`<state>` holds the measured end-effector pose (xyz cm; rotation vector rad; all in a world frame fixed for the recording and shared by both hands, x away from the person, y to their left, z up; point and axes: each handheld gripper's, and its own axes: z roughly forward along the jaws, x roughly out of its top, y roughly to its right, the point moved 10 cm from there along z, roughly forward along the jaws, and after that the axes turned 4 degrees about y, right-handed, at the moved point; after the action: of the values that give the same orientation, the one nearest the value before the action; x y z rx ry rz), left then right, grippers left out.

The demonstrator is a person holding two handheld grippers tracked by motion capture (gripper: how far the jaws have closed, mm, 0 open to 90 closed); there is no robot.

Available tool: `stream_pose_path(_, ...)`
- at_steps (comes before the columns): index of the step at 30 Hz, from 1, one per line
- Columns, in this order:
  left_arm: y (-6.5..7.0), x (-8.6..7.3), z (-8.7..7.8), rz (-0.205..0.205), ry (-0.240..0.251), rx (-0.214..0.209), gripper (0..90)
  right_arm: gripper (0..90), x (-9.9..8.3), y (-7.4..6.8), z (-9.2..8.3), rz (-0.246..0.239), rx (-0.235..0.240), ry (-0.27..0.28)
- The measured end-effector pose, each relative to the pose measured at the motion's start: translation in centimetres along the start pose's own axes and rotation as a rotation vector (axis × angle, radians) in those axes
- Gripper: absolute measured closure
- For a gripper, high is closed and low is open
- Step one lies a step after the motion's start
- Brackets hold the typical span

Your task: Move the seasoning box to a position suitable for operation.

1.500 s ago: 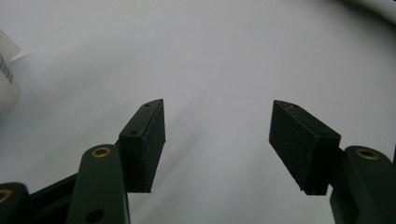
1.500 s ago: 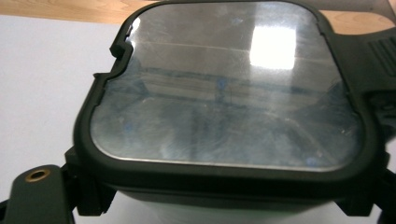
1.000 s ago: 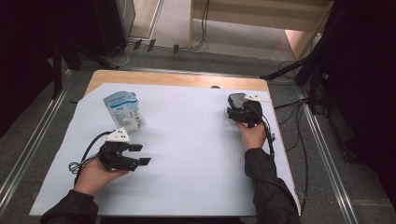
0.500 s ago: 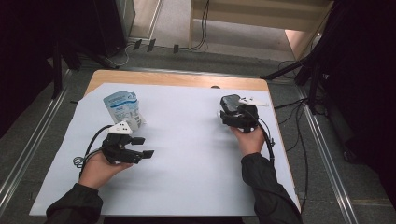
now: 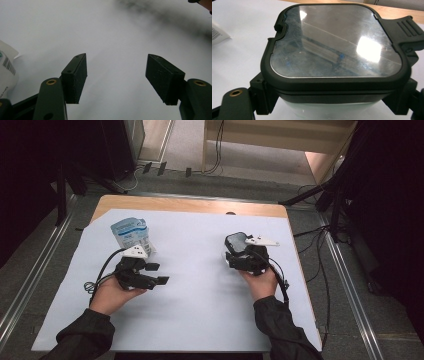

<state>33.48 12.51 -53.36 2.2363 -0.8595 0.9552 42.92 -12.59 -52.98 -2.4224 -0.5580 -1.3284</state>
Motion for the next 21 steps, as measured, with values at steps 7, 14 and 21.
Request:
stream_pose_path(7, 0.2, 0.4, 0.9, 0.013, -0.011, 0.002, 38.4, 16.4, -0.9, -2.3, -0.3, -0.013, 0.035, -0.011)
stream_pose_path(14, 0.5, 0.7, 1.4, 0.023, -0.011, -0.008, 37.9, 16.3, -1.7, -5.2, 0.1, -0.045, 0.073, -0.014)
stream_pose_path(21, 0.4, 0.7, 1.6, 0.038, -0.021, -0.003, 38.7, 16.4, -2.2, -7.8, 1.1, -0.078, 0.107, -0.028)
